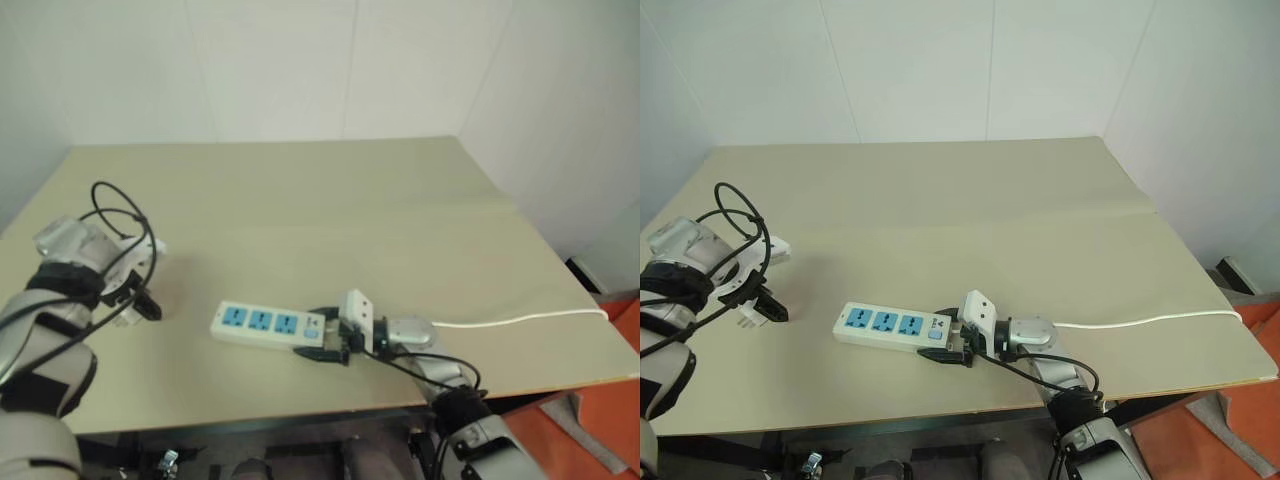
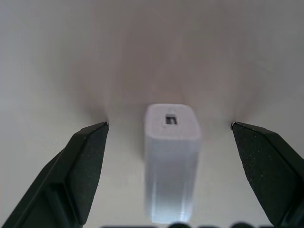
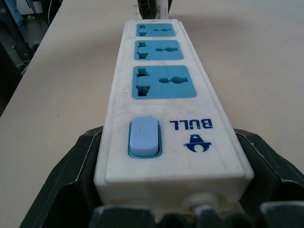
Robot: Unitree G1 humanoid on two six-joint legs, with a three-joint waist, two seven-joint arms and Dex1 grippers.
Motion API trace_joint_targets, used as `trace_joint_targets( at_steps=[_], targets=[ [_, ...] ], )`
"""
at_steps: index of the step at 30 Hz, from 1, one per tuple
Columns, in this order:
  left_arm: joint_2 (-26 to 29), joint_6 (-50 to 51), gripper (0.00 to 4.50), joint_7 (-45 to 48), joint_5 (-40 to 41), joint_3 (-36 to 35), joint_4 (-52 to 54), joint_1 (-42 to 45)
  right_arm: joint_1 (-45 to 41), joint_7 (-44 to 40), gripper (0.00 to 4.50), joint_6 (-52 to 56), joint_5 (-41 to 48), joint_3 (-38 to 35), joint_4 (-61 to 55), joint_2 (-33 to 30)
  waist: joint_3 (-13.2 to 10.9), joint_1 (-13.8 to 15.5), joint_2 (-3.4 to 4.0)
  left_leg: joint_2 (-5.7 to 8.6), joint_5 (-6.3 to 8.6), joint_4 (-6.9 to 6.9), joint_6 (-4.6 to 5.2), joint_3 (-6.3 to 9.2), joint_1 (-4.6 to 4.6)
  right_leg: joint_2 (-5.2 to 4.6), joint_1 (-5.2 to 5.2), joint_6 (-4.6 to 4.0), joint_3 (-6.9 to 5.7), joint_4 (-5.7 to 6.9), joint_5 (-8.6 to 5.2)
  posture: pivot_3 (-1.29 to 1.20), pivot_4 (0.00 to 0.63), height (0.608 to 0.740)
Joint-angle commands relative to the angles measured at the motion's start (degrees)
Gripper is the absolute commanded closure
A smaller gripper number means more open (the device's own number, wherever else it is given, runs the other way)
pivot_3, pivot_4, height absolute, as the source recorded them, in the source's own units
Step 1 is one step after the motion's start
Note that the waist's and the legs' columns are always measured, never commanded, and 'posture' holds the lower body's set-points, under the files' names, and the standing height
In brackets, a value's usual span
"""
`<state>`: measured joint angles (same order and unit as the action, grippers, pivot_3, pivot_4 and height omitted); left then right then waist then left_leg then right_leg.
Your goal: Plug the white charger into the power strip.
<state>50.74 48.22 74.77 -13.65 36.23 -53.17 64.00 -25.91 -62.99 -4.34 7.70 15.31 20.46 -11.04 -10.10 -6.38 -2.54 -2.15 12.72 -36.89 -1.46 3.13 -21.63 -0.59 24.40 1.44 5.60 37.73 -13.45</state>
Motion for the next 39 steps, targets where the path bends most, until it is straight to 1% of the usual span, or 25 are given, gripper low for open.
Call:
trace_joint_targets(
  at_steps=[1, 4, 7, 13, 16, 21, 24, 25, 27, 29, 31, 33, 35, 37, 39],
  targets=[
    [-1.71, -3.62, 0.00, -1.61, -2.46, -1.27, -4.81, 2.00, 1.60, 0.36, 1.09, 1.17, 0.17, 1.48, -1.34, 0.55, 0.00, 0.12, 0.00, 0.00, 0.00, 0.00, 0.00, 0.01, 0.01, 0.00, -0.01, 0.00, -0.01, 0.00, 0.00, 0.00, 0.150, 0.740],
    [-3.13, -5.95, 0.00, -0.52, -3.66, -1.78, -7.49, 3.08, 1.85, 1.23, 1.09, 1.45, 0.09, 1.36, -1.76, 0.61, 0.00, 0.31, 0.00, 0.01, 0.00, 0.00, 0.00, 0.00, 0.09, 0.00, -0.06, 0.00, 0.01, 0.05, 0.00, 0.00, 0.150, 0.740],
    [-4.38, -7.77, 0.59, -0.53, -4.70, -2.38, -9.48, 3.18, 1.88, 1.82, 1.09, 1.58, 0.09, 1.33, -1.93, 0.71, 0.01, 0.48, -0.01, 0.01, 0.00, 0.00, 0.00, 0.00, 0.17, 0.00, -0.11, 0.01, 0.02, 0.07, -0.01, 0.00, 0.150, 0.740],
    [-5.56, -9.49, 2.45, 0.58, -6.19, -3.43, -11.17, 3.35, 2.09, 2.28, 1.09, 1.88, 0.18, 1.27, -2.31, 0.40, 0.04, 0.63, 0.03, 0.03, 0.00, 0.01, 0.00, -0.01, 0.37, 0.01, -0.22, -0.01, 0.05, 0.23, -0.05, 0.00, 0.150, 0.740],
    [-5.82, -9.88, 3.46, 0.47, -6.64, -4.23, -11.82, 3.58, 2.32, 2.33, 1.09, 1.89, 0.09, 1.22, -2.35, 0.15, 0.04, 0.62, 0.03, 0.02, 0.00, 0.02, 0.00, -0.01, 0.38, 0.03, -0.22, -0.04, 0.06, 0.24, -0.07, 0.00, 0.150, 0.740],
    [-5.94, -10.26, 3.49, 0.03, -6.64, -6.17, -11.29, 3.81, 2.49, 2.63, 1.09, 1.95, -0.04, 1.17, -2.34, -0.11, 0.04, 0.64, 0.03, 0.02, 0.00, 0.02, 0.00, 0.00, 0.37, 0.03, -0.22, -0.02, 0.06, 0.24, -0.09, 0.00, 0.150, 0.740],
    [-5.65, -13.36, 3.49, -0.99, -4.46, -9.84, -9.24, 4.77, 2.75, 2.79, 1.09, 1.98, -0.02, 1.09, -2.36, -0.34, 0.03, 0.73, 0.02, 0.02, 0.00, 0.02, 0.00, 0.01, 0.34, 0.03, -0.20, -0.02, 0.05, 0.24, -0.09, 0.00, 0.150, 0.740],
    [-5.55, -16.65, 3.49, -1.78, -1.12, -13.92, -7.08, 5.02, 2.92, 2.85, 1.09, 2.03, 0.00, 1.00, -2.41, -0.51, 0.03, 0.78, 0.01, 0.02, 0.00, 0.02, 0.00, 0.02, 0.32, 0.03, -0.19, -0.02, 0.04, 0.22, -0.09, 0.00, 0.150, 0.740],
    [-5.56, -20.57, 3.49, -2.38, 3.18, -19.37, -4.27, 5.07, 3.21, 2.87, 1.09, 2.10, 0.07, 0.88, -2.60, -0.77, 0.00, 0.97, -0.11, 0.00, 0.00, 0.01, 0.00, 0.04, 0.21, 0.01, -0.13, -0.02, 0.00, 0.19, -0.08, 0.00, 0.150, 0.740],
    [-6.51, -21.90, 3.49, -1.40, 8.94, -25.63, -1.15, 4.73, 3.22, 1.91, 1.09, 2.68, 0.32, 1.07, -2.67, -1.42, 0.01, 0.99, -0.16, -0.01, 0.00, 0.00, 0.00, 0.04, 0.13, -0.01, -0.09, -0.03, -0.03, 0.13, -0.07, 0.00, 0.150, 0.740],
    [-7.35, -22.82, 3.49, -0.35, 12.53, -29.29, 1.90, 3.64, 3.17, 1.43, 1.09, 2.80, 0.30, 1.27, -2.67, -1.83, 0.01, 0.95, -0.16, 0.01, 0.00, 0.00, -0.01, 0.02, 0.11, -0.06, -0.08, -0.04, -0.03, 0.11, -0.07, 0.00, 0.150, 0.740],
    [-9.31, -29.64, 3.49, -1.92, 17.53, -34.71, 6.71, -0.79, 2.92, 0.38, 1.09, 2.90, 0.44, 1.54, -2.52, -2.23, 0.02, 0.85, -0.14, 0.01, 0.01, 0.00, -0.01, 0.02, 0.11, -0.06, -0.08, -0.03, -0.03, 0.12, -0.07, 0.00, 0.150, 0.740],
    [-12.91, -36.18, 3.49, -2.71, 24.38, -41.51, 11.73, -5.62, 2.62, -0.88, 1.09, 2.98, 0.71, 1.71, -2.26, -2.73, 0.05, 1.00, -0.08, 0.02, 0.02, 0.03, -0.02, -0.02, 0.21, -0.10, -0.11, -0.04, 0.02, 0.18, -0.07, 0.00, 0.150, 0.740],
    [-15.21, -38.32, 3.49, -0.97, 28.57, -44.28, 15.86, -8.54, 2.55, -2.26, 1.09, 2.94, 1.05, 1.88, -2.29, -3.26, 0.04, 1.14, -0.08, 0.02, 0.02, -0.02, -0.03, 0.00, 0.20, -0.13, -0.11, -0.11, -0.03, 0.24, -0.04, 0.00, 0.150, 0.740],
    [-18.44, -37.44, 3.49, 0.83, 32.75, -44.28, 23.90, -12.38, 2.41, -3.52, 1.09, 1.47, 0.04, 2.76, -1.60, -4.11, 0.04, 1.21, -0.09, 0.05, 0.02, -0.07, -0.03, 0.03, 0.14, -0.13, -0.11, -0.20, -0.05, 0.23, 0.03, 0.00, 0.150, 0.740]
  ],
)
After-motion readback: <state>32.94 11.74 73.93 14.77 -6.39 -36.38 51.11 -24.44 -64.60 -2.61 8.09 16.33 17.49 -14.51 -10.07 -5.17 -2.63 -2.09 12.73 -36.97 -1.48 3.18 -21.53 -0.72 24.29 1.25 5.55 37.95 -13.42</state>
